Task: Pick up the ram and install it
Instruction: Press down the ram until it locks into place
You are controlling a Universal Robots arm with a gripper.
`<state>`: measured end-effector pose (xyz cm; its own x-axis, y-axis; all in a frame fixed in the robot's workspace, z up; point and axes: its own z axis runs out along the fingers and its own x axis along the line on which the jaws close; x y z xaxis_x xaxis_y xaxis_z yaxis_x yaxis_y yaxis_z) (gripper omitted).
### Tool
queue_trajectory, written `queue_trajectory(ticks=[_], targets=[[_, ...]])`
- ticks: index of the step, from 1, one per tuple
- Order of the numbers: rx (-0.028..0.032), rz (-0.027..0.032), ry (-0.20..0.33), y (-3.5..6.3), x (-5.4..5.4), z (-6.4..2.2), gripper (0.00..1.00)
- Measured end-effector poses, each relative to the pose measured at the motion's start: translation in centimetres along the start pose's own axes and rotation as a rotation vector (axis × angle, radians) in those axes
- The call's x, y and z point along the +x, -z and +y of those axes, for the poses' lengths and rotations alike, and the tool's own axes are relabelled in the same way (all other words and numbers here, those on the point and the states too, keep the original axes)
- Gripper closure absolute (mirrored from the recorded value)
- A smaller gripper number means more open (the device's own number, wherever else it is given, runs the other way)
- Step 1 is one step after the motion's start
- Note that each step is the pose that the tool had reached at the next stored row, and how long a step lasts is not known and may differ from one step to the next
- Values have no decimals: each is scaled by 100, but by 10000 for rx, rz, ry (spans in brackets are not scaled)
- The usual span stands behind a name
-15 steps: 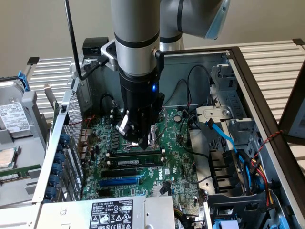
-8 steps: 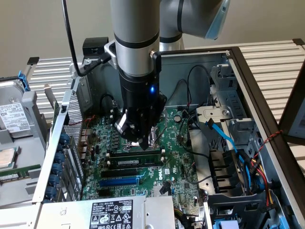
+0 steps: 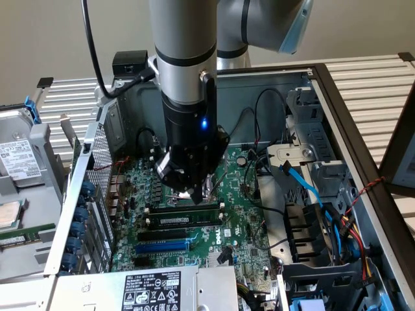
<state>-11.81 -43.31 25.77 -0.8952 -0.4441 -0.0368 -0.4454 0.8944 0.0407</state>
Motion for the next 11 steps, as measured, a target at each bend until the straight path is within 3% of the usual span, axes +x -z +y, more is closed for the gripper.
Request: queue_trajectory(ticks=[11], targets=[[69, -77, -1882, -8, 0, 0, 90]])
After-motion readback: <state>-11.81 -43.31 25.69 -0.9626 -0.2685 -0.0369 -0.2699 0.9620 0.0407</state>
